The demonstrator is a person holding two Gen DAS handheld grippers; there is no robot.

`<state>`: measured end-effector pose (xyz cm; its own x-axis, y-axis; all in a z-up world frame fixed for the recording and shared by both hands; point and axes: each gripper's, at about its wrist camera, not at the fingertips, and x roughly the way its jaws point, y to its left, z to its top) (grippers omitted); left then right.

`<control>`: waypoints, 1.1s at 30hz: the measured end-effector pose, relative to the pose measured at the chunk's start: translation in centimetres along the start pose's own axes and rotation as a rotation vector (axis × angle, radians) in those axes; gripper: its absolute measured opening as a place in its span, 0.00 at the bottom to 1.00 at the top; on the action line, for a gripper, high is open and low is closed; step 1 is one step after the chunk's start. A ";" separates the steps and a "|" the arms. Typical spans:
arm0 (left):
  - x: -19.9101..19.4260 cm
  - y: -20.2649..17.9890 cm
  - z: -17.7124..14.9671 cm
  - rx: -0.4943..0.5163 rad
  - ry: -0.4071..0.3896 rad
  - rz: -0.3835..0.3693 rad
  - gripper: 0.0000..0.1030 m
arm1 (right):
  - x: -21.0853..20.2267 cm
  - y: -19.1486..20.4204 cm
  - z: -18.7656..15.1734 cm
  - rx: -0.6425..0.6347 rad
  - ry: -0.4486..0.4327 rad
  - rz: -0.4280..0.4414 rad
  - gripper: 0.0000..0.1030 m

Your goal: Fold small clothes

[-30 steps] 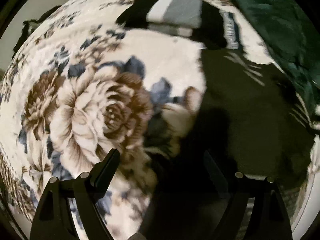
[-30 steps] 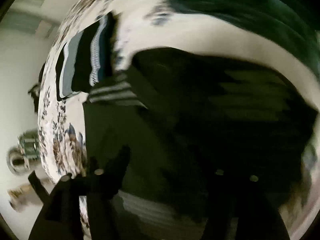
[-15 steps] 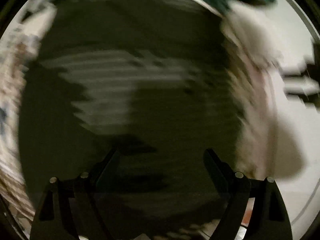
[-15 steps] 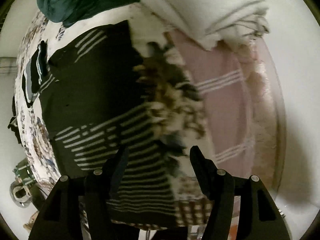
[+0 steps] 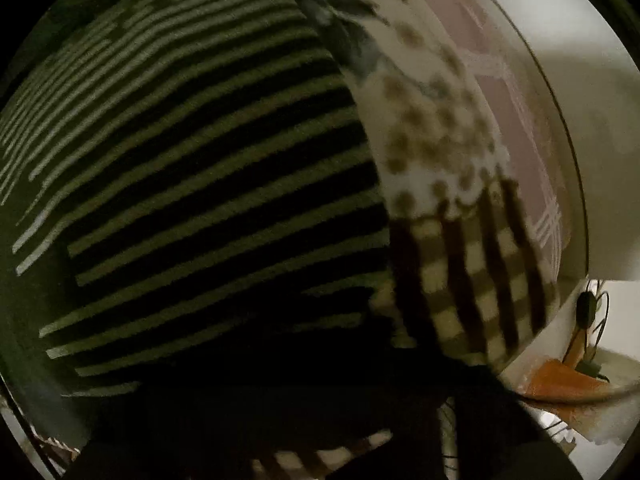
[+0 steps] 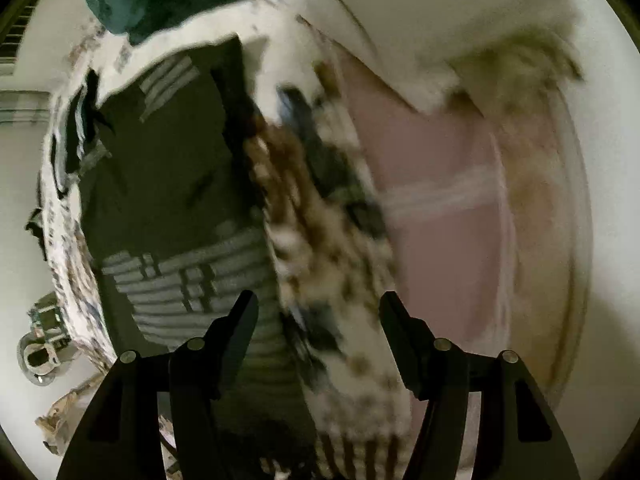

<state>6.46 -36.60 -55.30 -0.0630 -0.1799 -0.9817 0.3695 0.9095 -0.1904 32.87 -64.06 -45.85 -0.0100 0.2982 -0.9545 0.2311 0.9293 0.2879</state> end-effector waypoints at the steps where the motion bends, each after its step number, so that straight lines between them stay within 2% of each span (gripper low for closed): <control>1: -0.4 0.4 0.0 -0.013 -0.014 -0.014 0.05 | 0.2 0.3 1.3 0.001 -0.021 0.023 0.63; 7: -2.9 1.9 -0.5 -0.083 -0.062 -0.061 0.05 | 2.9 2.2 10.3 0.047 -0.105 0.167 0.63; 12: -5.4 3.4 0.0 -0.130 -0.100 -0.096 0.05 | 6.9 2.6 15.8 0.150 -0.057 0.255 0.63; 13: -5.8 3.9 0.0 -0.140 -0.104 -0.103 0.05 | 7.9 2.7 16.4 0.171 -0.038 0.270 0.61; 15: -6.9 4.5 -0.4 -0.163 -0.124 -0.115 0.05 | 9.3 3.1 17.0 0.210 -0.031 0.309 0.22; 16: -7.3 4.9 -0.4 -0.173 -0.133 -0.121 0.05 | 9.5 4.0 17.0 0.199 -0.028 0.280 0.10; 19: -8.7 6.9 -1.1 -0.223 -0.173 -0.140 0.05 | 8.2 6.4 16.4 0.142 -0.086 0.209 0.09; 26: -13.7 13.9 -4.0 -0.382 -0.287 -0.183 0.05 | 2.1 15.6 14.9 0.015 -0.120 0.083 0.08; 30: -16.1 18.9 -7.1 -0.516 -0.337 -0.198 0.05 | 0.0 25.6 14.3 -0.111 -0.118 -0.005 0.08; 32: -16.8 21.8 -9.1 -0.586 -0.355 -0.205 0.05 | -0.3 29.8 14.0 -0.158 -0.120 -0.027 0.08; 33: -16.9 23.1 -10.0 -0.622 -0.362 -0.205 0.05 | 0.1 33.2 13.9 -0.190 -0.123 -0.045 0.08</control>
<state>6.80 -8.79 -43.15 0.2749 -0.3833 -0.8818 -0.2164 0.8689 -0.4452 54.05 -36.18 -37.50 0.1050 0.2375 -0.9657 0.0459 0.9689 0.2433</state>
